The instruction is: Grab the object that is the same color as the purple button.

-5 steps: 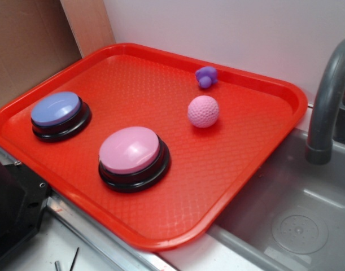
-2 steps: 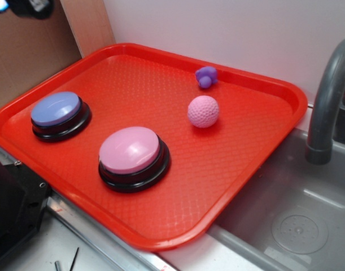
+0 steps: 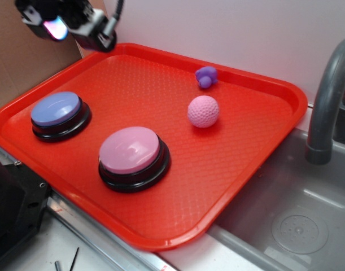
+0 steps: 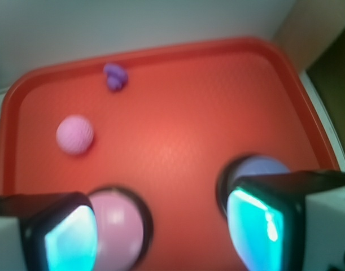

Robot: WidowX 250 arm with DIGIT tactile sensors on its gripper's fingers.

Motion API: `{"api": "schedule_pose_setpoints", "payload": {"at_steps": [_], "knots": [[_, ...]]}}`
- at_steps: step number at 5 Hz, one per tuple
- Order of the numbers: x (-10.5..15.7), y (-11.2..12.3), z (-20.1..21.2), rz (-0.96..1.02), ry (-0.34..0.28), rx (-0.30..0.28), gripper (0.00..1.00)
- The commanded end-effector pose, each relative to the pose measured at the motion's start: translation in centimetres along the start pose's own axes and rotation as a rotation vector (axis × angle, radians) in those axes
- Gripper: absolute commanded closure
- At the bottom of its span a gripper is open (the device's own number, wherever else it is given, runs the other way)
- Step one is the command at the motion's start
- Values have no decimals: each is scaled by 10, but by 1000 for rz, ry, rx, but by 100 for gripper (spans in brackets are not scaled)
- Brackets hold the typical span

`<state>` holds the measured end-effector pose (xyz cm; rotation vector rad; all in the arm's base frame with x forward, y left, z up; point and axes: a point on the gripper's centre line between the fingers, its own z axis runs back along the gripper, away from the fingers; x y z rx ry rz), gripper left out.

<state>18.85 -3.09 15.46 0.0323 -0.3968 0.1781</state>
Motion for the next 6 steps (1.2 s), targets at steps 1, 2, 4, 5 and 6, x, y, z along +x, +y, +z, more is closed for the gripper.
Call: {"api": "schedule_pose_setpoints", "payload": {"at_steps": [1, 2, 4, 5, 6], "knots": [[40, -11, -51, 41, -157, 3, 0], [66, -8, -87, 90, -159, 28, 0], [93, -11, -126, 110, -138, 56, 0], [103, -16, -141, 103, -124, 66, 0], [114, -19, -159, 89, -101, 73, 0]]}}
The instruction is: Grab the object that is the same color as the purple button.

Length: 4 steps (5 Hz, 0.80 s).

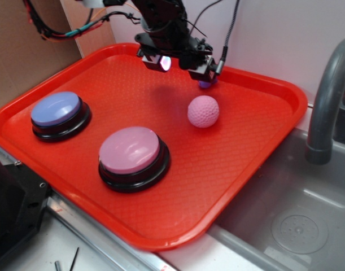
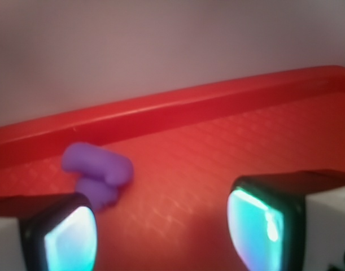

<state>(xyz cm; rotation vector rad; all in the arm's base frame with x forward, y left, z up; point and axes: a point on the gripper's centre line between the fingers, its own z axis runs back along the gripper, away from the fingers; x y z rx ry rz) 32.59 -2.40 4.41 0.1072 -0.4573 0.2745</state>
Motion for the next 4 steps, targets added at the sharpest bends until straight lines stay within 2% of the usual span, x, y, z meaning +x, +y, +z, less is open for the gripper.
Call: {"api": "schedule_pose_setpoints", "payload": {"at_steps": [1, 2, 4], "knots": [[35, -7, -15, 2, -20, -24, 0], [36, -5, -20, 15, -11, -17, 100], [34, -1, -9, 15, 5, -13, 100]]}}
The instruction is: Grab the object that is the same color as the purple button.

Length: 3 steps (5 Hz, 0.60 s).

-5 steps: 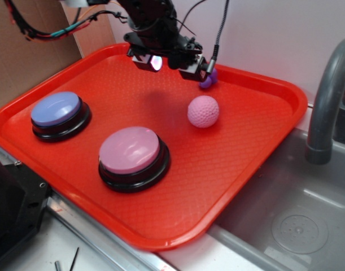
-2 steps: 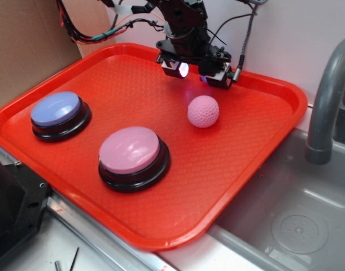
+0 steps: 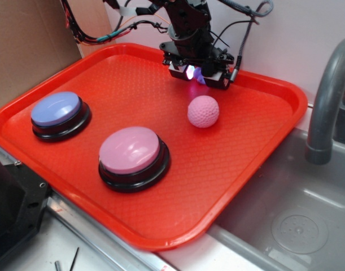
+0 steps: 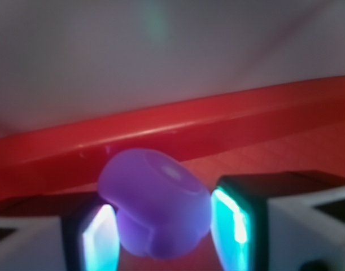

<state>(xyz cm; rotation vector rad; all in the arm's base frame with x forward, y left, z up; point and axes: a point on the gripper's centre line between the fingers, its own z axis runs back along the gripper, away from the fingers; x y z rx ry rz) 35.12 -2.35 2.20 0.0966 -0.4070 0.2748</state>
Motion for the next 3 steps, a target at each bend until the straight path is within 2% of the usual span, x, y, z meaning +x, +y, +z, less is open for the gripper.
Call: {"api": "schedule_pose_setpoints", "payload": {"at_steps": [1, 2, 3], "knots": [[19, 6, 46, 16, 56, 11, 100], [14, 4, 83, 2, 227, -36, 100], [0, 11, 126, 28, 378, -57, 100]]}}
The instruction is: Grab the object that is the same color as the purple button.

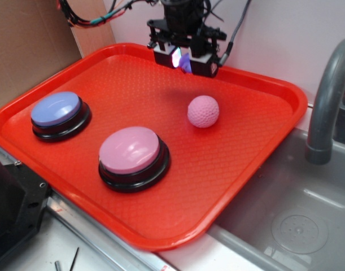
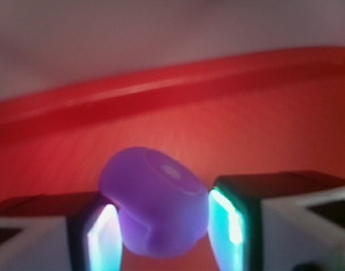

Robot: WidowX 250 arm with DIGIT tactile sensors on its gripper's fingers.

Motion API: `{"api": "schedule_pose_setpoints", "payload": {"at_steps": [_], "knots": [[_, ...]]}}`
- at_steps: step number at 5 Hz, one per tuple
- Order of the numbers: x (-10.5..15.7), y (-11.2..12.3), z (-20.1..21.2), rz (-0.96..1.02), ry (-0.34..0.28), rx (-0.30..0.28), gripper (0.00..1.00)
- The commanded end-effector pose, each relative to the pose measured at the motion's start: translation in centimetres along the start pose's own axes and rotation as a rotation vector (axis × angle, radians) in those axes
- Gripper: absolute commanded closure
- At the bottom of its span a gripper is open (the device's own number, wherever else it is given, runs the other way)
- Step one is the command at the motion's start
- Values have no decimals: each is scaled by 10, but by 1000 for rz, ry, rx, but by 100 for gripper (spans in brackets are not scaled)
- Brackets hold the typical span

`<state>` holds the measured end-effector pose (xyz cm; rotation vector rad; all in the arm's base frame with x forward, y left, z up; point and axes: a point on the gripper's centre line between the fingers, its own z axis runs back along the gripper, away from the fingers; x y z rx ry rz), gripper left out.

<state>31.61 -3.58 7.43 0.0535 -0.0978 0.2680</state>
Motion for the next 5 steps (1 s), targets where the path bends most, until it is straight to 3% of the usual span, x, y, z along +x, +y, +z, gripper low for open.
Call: {"api": "schedule_pose_setpoints", "payload": {"at_steps": [1, 3, 4, 5], "knots": [[-27, 25, 89, 101, 166, -136, 100], [-68, 56, 129, 131, 63, -143, 100], [-87, 62, 137, 123, -42, -113, 100], [-86, 65, 133, 111, -33, -140, 100]]}}
